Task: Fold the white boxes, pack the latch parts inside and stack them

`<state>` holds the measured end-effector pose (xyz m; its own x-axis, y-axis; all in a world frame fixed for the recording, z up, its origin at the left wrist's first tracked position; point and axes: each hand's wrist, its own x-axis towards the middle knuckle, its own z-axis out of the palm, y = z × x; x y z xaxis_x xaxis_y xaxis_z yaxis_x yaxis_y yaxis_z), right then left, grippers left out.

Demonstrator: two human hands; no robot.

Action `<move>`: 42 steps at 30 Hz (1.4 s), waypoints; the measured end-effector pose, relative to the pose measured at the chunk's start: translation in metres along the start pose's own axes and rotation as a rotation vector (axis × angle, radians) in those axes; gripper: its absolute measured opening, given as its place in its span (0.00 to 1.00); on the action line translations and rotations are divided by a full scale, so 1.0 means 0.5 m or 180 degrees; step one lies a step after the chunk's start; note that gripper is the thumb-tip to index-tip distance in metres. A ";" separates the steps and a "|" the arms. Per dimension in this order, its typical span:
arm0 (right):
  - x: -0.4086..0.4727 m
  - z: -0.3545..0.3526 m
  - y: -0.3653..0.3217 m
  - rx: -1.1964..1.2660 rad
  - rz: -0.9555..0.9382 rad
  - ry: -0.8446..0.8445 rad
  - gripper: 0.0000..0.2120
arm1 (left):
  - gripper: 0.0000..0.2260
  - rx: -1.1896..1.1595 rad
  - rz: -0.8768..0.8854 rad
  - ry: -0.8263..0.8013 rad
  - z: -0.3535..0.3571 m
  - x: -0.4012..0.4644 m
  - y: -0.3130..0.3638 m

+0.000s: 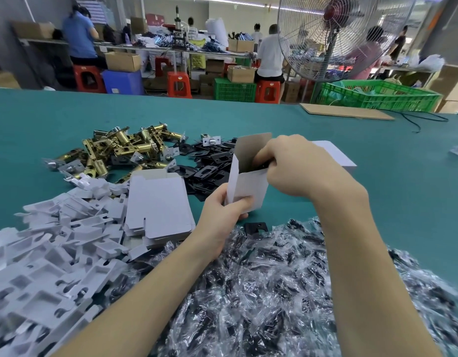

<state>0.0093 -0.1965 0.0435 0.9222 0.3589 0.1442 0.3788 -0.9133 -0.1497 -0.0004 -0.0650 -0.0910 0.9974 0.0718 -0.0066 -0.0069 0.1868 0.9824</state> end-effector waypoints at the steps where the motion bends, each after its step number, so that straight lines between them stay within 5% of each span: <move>1: -0.002 -0.005 -0.001 0.0035 0.0024 0.0086 0.25 | 0.10 -0.0046 -0.0016 0.0018 0.000 0.001 -0.001; 7: -0.005 0.003 -0.004 0.0094 0.0138 -0.0417 0.23 | 0.08 0.0003 -0.0020 0.0024 0.001 0.006 -0.002; 14: 0.028 0.023 0.040 0.2033 -0.0028 0.1434 0.10 | 0.09 -0.0191 0.0021 0.0046 0.004 0.002 0.002; 16: 0.037 0.044 0.064 0.2358 0.0331 0.1107 0.06 | 0.10 -0.0183 0.0022 0.0062 0.005 0.001 0.004; 21: 0.039 0.103 0.100 0.3693 0.0686 -0.0328 0.19 | 0.16 -0.0189 0.0095 0.0037 0.014 -0.007 0.013; 30: 0.031 0.126 0.113 0.4369 0.0773 -0.1314 0.29 | 0.13 0.0061 0.0301 0.0148 0.016 -0.012 0.011; 38: 0.045 0.143 0.096 0.4686 0.0996 -0.1290 0.23 | 0.12 0.1172 0.0994 0.0677 0.012 -0.012 0.016; 42: 0.050 0.157 0.103 0.4566 0.1250 -0.1187 0.20 | 0.16 0.0970 0.1299 0.0840 0.000 0.001 0.052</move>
<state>0.0580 -0.2194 -0.0375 0.8623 0.3734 -0.3421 -0.3341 -0.0881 -0.9384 0.0000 -0.0602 -0.0654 0.8663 0.3283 0.3764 -0.3275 -0.1955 0.9244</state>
